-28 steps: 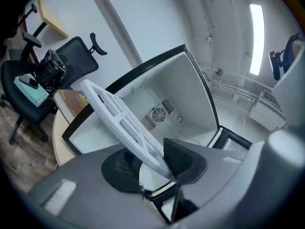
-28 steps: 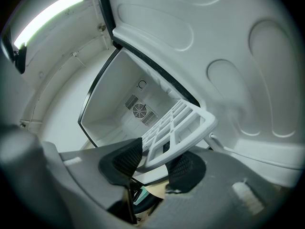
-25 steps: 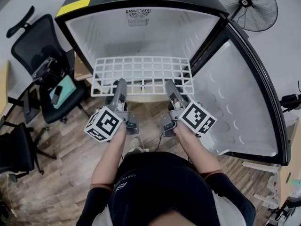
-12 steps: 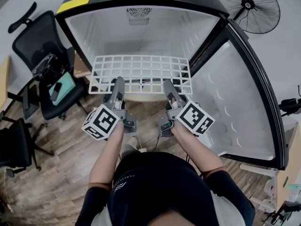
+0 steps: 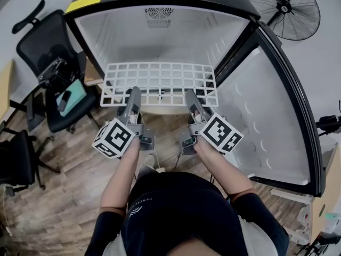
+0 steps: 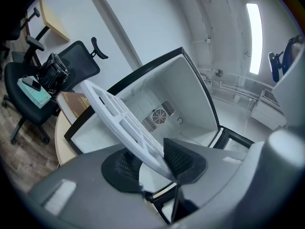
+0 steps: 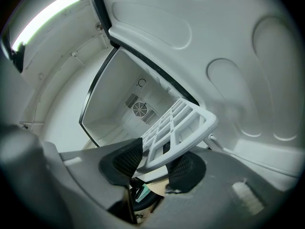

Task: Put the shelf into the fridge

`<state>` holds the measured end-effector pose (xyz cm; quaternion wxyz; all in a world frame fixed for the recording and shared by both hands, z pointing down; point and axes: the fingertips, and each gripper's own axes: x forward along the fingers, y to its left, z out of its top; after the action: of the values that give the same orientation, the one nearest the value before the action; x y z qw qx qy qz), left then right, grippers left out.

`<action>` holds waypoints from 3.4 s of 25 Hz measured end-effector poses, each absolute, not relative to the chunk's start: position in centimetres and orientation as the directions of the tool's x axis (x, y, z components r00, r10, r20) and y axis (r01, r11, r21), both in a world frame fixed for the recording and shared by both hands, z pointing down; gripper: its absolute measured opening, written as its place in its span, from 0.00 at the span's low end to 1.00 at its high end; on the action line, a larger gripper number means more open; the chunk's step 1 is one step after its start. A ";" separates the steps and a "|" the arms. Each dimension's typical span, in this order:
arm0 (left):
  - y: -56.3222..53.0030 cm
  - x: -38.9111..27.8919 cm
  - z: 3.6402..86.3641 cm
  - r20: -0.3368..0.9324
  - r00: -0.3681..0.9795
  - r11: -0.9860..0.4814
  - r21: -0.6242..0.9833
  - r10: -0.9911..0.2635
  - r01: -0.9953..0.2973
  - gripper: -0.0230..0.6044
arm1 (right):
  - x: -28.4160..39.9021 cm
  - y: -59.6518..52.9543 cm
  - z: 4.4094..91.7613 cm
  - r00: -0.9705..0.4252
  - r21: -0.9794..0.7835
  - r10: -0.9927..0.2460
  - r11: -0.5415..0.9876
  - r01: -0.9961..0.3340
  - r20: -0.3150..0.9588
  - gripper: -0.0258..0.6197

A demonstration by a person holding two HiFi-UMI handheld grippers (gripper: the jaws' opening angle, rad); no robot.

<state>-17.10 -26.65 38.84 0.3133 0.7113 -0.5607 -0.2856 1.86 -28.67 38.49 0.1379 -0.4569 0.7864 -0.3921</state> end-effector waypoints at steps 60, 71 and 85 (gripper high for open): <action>-37.0 -18.1 38.8 -0.018 0.263 -0.195 0.722 -0.965 -0.664 0.29 | 1.2 -40.0 38.6 -0.379 -0.765 -0.916 0.150 -0.626 0.131 0.26; -38.8 -18.5 38.8 -0.031 0.251 -0.197 0.716 -0.967 -0.669 0.29 | 1.2 -41.9 38.7 -0.328 -0.743 -0.935 0.123 -0.657 0.136 0.28; -40.8 -19.0 38.7 -0.054 0.216 -0.189 0.711 -0.975 -0.677 0.29 | 1.0 -44.0 38.7 -0.294 -0.734 -0.944 0.094 -0.672 0.148 0.28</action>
<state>-18.97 -40.80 38.66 0.2851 0.7257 -0.5692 -0.2608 1.02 -43.98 38.74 0.1854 -0.5643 0.7161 -0.3666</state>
